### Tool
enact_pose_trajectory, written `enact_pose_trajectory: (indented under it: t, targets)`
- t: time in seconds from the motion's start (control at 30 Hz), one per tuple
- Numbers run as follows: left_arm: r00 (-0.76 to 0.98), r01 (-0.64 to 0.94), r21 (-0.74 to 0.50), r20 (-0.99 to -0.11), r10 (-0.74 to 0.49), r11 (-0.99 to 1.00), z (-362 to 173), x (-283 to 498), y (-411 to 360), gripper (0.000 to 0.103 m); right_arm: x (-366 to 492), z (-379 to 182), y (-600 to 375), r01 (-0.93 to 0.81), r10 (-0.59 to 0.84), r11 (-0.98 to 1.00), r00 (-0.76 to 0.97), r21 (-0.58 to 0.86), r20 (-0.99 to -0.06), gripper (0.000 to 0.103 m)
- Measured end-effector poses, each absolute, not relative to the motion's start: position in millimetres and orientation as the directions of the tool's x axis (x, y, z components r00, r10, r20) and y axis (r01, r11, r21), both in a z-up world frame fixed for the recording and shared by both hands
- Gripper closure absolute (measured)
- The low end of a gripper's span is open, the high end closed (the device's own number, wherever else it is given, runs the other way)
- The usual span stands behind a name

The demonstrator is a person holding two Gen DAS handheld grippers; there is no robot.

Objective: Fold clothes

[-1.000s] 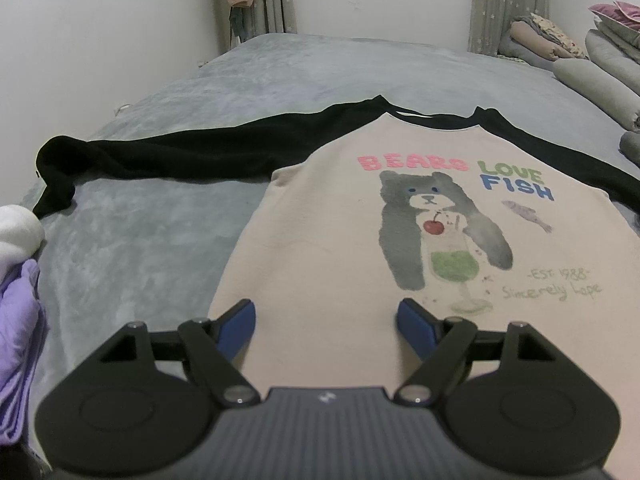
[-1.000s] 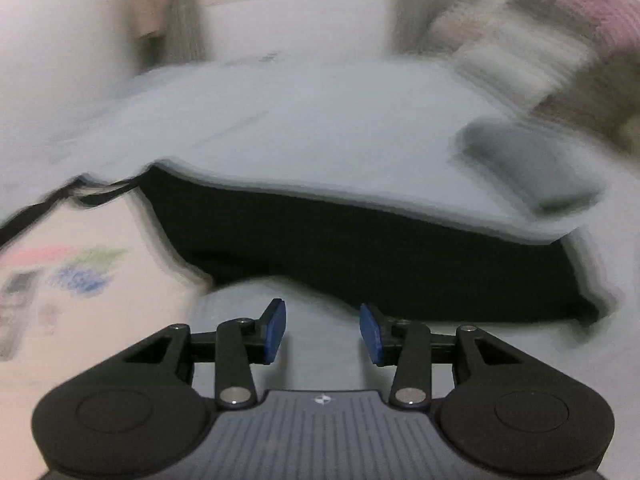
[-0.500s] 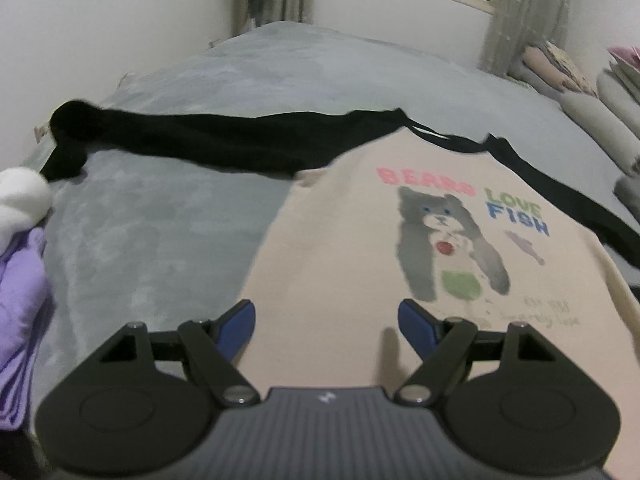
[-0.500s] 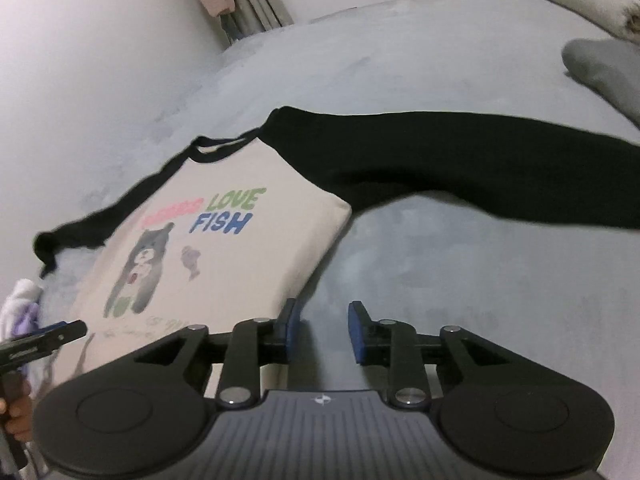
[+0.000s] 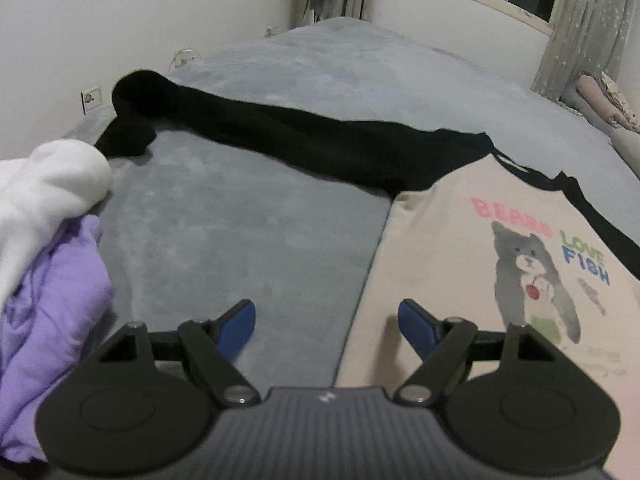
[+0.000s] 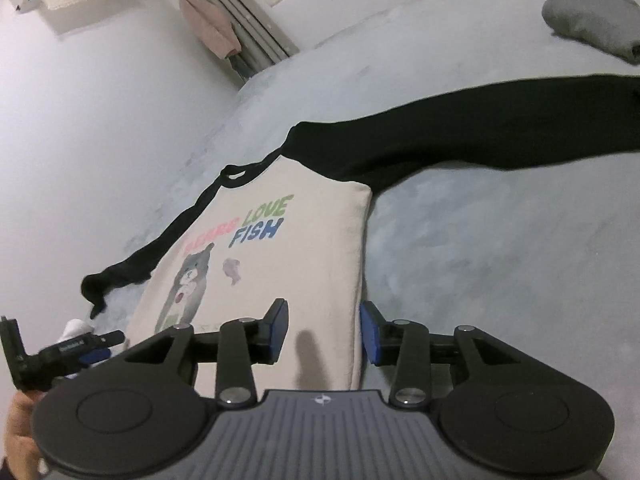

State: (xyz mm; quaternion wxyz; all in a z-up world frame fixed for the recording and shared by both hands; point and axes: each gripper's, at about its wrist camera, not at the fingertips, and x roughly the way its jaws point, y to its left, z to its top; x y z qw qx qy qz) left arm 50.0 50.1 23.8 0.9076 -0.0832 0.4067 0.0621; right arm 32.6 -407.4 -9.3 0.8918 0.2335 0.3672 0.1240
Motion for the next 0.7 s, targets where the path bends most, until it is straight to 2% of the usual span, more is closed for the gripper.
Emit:
enact_pose_trajectory:
  t: [0.03, 0.07, 0.17, 0.23, 0.33, 0.6, 0.7]
  targets:
    - [0.661, -0.181, -0.086, -0.748, 0.057, 0.980, 22, 51, 48, 0.029, 33, -10, -403, -0.036, 0.355, 0.882, 0.706, 0.469, -0.613, 0.086]
    - [0.663, -0.181, -0.072, -0.745, 0.068, 0.981, 22, 50, 47, 0.030, 34, -11, -398, -0.021, 0.318, 0.901, 0.710, 0.433, -0.629, 0.093]
    - [0.677, -0.150, -0.038, -0.732, 0.075, 0.988, 21, 49, 41, 0.048, 30, -8, -392, -0.006, 0.269, 0.923, 0.725, 0.384, -0.634, 0.095]
    - [0.684, -0.127, -0.026, -0.727, 0.068, 0.992, 21, 48, 37, 0.073, 26, 0, -387, 0.010, 0.224, 0.940, 0.739, 0.342, -0.636, 0.095]
    - [0.681, -0.095, -0.050, -0.732, 0.029, 0.994, 22, 47, 34, 0.091, 16, 13, -388, 0.032, 0.205, 0.937, 0.754, 0.347, -0.624, 0.096]
    - [0.667, -0.104, -0.080, -0.745, 0.010, 0.991, 23, 46, 39, 0.088, 17, 8, -394, 0.078, 0.160, 0.946, 0.729, 0.313, -0.666, 0.098]
    - [0.664, -0.105, -0.106, -0.748, -0.010, 0.989, 24, 45, 44, 0.085, 20, -3, -393, 0.079, 0.163, 0.946, 0.719, 0.313, -0.675, 0.094]
